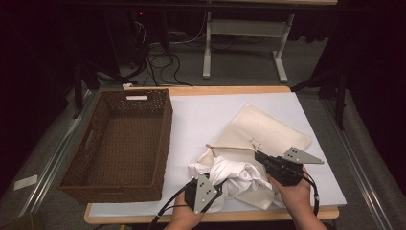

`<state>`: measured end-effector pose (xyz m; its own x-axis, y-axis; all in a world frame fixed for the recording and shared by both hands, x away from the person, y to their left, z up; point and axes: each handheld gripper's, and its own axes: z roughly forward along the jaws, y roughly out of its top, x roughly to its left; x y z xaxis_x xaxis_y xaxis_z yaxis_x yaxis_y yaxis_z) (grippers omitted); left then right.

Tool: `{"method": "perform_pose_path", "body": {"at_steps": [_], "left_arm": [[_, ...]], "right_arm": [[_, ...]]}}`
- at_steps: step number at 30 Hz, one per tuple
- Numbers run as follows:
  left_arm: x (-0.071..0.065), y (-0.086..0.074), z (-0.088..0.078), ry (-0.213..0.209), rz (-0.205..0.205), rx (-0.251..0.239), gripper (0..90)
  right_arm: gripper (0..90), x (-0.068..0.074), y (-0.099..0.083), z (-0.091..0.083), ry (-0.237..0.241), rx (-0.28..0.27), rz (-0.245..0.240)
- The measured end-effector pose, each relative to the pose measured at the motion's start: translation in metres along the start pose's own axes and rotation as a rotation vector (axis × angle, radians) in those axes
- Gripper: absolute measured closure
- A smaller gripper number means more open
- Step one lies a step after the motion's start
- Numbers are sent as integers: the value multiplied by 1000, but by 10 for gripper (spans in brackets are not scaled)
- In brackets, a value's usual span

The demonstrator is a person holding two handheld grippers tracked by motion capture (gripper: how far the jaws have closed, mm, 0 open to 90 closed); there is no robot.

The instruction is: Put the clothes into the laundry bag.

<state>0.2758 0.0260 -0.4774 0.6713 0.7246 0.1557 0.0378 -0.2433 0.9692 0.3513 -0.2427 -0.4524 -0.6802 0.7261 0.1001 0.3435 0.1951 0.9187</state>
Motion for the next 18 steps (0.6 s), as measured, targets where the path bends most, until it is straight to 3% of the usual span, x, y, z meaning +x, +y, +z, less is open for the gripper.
{"method": "perform_pose_path", "body": {"at_steps": [3, 9, 10, 13, 18], "left_arm": [[-5, -3, 7, -2, 2, 24, 761], [-1, -1, 25, 28, -49, 63, 761], [0, -2, 33, 43, -72, 75, 761], [5, -2, 46, 80, -91, 104, 761], [15, -5, 59, 130, -124, 142, 738]], "right_arm": [[870, 2, 1, -2, 4, -7, -14], [870, 4, 1, -4, 6, -13, -18], [870, 4, 1, -4, 9, -13, -21], [870, 5, 0, -4, 7, -14, -23], [870, 4, -1, -6, 11, -19, -20]]}}
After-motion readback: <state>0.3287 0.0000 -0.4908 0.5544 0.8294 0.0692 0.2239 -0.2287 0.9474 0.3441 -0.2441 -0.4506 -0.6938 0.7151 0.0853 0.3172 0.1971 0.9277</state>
